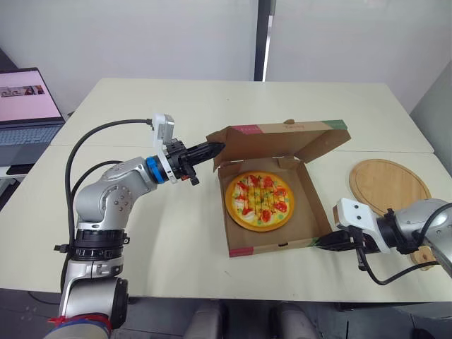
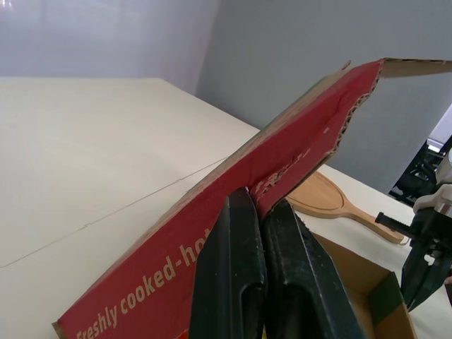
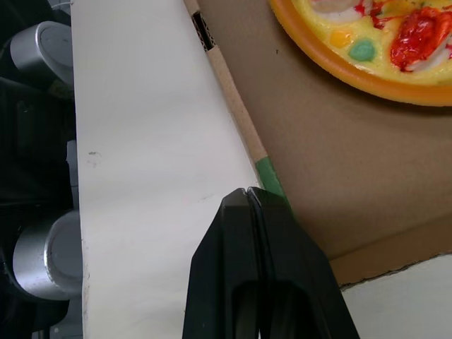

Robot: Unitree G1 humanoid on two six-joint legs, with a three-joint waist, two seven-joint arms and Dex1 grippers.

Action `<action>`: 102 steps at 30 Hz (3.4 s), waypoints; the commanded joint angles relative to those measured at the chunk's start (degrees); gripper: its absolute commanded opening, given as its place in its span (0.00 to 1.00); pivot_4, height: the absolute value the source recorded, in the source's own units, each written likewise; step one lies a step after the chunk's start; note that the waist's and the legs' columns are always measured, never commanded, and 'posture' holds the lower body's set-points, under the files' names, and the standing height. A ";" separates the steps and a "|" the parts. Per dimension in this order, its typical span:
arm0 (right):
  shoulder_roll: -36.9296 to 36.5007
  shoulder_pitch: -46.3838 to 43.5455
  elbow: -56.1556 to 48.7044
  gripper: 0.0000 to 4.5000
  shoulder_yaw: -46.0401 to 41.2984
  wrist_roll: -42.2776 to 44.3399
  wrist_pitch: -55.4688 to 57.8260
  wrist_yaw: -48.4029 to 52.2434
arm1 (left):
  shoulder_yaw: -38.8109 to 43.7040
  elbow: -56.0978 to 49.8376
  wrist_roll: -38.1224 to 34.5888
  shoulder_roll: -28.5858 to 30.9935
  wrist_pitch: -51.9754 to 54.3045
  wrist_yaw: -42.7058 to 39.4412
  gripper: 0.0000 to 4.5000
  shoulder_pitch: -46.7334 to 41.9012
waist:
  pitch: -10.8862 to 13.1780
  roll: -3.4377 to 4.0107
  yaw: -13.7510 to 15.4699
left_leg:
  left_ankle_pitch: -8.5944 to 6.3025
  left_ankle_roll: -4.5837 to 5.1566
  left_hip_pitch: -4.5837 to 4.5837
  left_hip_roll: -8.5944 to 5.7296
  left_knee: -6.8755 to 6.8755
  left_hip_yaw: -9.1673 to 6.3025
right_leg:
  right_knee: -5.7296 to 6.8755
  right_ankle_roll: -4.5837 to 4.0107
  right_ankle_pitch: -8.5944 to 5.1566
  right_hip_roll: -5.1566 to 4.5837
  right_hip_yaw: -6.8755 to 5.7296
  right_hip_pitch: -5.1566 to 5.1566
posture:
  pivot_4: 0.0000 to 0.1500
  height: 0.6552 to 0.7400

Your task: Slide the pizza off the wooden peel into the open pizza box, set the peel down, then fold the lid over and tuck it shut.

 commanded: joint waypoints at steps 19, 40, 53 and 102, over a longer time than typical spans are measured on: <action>24.96 -25.70 24.04 0.84 -9.06 -1.12 1.13 -33.22 | 2.24 6.91 2.60 -0.75 -5.06 0.26 0.00 -6.89 | -0.01 -0.07 -0.70 | 0.02 -0.03 -0.06 -0.10 0.03 0.21 | 0.79 0.00 0.00 -0.09 0.14 -0.51 | 1.00 0.86; 28.98 -34.77 30.23 0.00 -8.30 -1.52 -1.41 -35.47 | 0.73 9.13 5.48 -2.86 -6.99 -0.52 0.00 -9.30 | -0.01 -0.06 -0.79 | 0.03 -0.04 -0.07 -0.09 0.02 0.23 | 0.87 -0.01 0.00 -0.07 0.13 -0.57 | 1.00 0.86; 25.06 -31.73 14.20 0.00 -12.14 0.46 12.88 -41.71 | -2.11 15.78 9.86 -9.55 -11.25 -0.34 0.00 -15.94 | -0.01 -0.07 -0.80 | 0.03 -0.03 -0.11 -0.09 0.01 0.24 | 0.87 -0.01 0.00 -0.07 0.14 -0.60 | 1.00 0.86; 28.41 -32.69 6.67 0.00 -13.95 3.12 23.57 -45.95 | -0.31 -8.90 13.66 -16.20 -11.23 24.89 0.59 -2.88 | -0.01 -0.07 -0.88 | 0.03 -0.03 -0.10 -0.08 -0.02 0.27 | 0.87 -0.01 0.00 -0.05 0.19 -0.62 | 1.00 0.86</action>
